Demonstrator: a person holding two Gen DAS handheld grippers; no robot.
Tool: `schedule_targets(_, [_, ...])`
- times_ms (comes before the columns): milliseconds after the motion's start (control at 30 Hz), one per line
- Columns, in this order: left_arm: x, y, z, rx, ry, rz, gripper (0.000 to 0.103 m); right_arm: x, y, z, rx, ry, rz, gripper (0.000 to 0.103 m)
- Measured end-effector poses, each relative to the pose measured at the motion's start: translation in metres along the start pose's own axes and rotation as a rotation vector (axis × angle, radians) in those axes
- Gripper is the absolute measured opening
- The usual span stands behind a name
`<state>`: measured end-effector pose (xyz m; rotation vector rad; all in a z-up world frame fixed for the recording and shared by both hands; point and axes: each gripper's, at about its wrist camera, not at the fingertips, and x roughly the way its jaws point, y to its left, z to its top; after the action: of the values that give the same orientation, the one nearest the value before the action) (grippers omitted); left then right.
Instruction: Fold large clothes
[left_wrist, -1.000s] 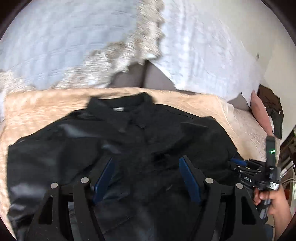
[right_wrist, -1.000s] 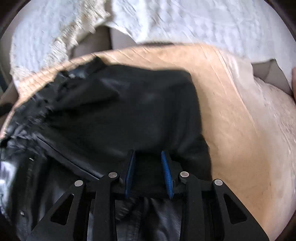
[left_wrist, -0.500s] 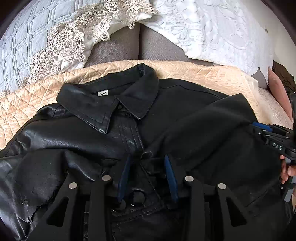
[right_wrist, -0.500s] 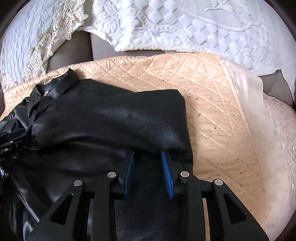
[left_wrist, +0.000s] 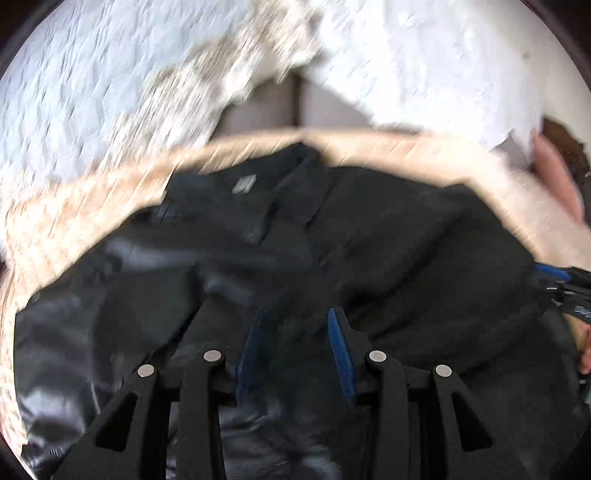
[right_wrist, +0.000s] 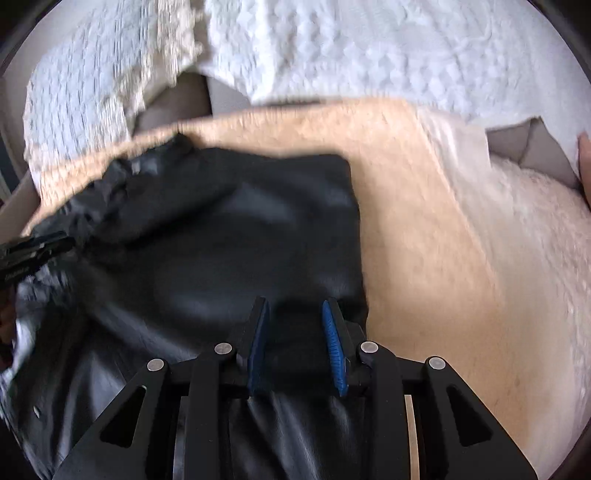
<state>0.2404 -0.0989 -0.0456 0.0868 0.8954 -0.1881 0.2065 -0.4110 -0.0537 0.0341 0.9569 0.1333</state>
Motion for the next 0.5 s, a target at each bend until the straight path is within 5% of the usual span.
schedule_targets(100, [0.006,0.01,-0.006,-0.04,0.022,-0.015,0.041,-0.002,0.003,0.002,-0.001,0.017,-0.018,0.031])
schedule_targets(267, [-0.048,0.016,-0.015,-0.07,-0.037,-0.026,0.041,-0.037,0.017,0.002,0.004,-0.021,0.027,0.036])
schedule_targets(500, [-0.123,0.059,-0.078,-0.123,-0.089,0.0,0.053,-0.076,0.039,-0.042,0.005,-0.017,0.07,0.043])
